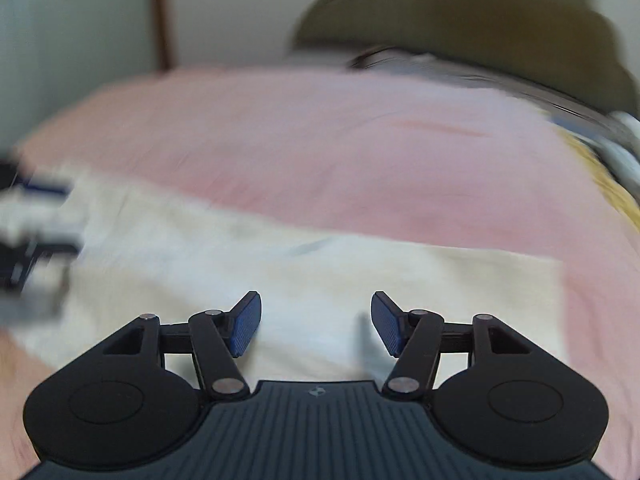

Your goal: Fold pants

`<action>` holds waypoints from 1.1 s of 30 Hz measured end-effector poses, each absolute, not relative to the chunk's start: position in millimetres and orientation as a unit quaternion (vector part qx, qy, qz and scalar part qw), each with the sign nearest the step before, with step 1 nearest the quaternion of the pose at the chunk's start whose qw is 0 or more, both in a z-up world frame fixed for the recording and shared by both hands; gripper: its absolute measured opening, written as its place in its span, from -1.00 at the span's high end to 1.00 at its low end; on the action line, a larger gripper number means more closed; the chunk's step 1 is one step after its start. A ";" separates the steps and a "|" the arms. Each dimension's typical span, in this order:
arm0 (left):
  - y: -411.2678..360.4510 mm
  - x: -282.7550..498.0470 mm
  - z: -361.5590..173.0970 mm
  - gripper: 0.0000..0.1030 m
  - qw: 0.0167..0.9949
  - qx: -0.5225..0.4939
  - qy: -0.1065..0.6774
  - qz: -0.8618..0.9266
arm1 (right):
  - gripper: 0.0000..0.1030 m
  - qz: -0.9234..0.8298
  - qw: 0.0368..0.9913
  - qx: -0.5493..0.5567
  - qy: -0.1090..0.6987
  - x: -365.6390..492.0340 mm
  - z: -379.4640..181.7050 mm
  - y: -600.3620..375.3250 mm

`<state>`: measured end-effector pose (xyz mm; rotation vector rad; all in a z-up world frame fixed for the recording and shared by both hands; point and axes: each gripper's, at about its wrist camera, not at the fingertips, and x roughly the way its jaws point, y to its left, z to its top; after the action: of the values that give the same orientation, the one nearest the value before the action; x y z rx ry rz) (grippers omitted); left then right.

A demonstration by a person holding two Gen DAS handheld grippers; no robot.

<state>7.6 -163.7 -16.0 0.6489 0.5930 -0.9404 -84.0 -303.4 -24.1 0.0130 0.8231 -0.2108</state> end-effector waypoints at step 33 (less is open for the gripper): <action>-159.3 -42.5 -29.4 -0.46 0.817 0.226 0.278 -0.452 | -0.53 -0.414 0.853 -0.001 0.316 -190.6 -31.2 -324.9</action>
<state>-42.5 -159.3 -29.4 0.4829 0.5933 -0.9636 -190.6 -324.9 -31.2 -0.0013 0.6649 -0.8720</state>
